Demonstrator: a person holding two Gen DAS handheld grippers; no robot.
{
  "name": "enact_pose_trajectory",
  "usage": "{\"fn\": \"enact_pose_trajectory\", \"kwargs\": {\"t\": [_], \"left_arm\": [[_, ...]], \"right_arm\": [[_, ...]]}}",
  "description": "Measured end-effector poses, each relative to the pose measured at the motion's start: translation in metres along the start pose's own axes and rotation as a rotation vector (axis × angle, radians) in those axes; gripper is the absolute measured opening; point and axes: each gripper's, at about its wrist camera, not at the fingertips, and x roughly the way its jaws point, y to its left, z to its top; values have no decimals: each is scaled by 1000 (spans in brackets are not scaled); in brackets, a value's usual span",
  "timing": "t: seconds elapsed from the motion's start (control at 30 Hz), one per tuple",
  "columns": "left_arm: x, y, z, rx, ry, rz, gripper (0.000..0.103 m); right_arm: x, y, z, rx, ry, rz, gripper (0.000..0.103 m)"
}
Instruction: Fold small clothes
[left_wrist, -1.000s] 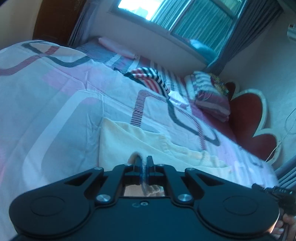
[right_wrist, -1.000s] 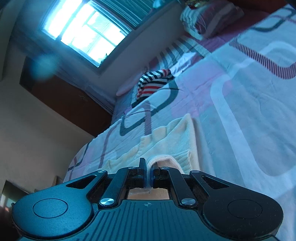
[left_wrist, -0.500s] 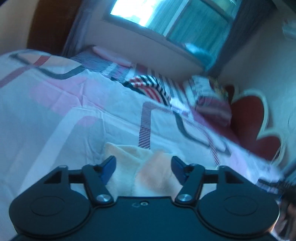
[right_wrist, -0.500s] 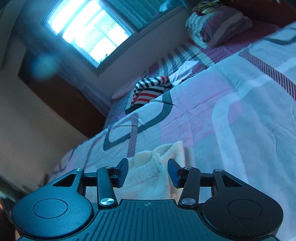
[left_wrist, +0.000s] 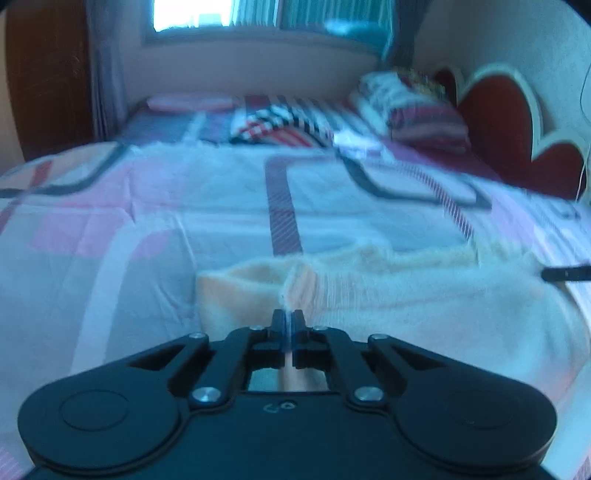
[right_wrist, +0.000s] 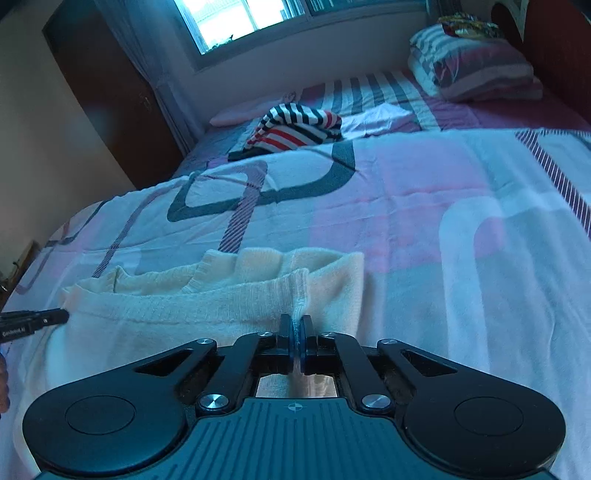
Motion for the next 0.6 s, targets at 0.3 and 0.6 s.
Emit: {"fn": "enact_pose_trajectory", "kwargs": {"t": [0.3, 0.6], "left_arm": [[-3, -3, 16, -10, -93, 14, 2], [-19, -38, -2, 140, -150, 153, 83]], "right_arm": [[-2, 6, 16, -43, -125, 8, 2], [6, 11, 6, -40, -67, -131, 21]]}}
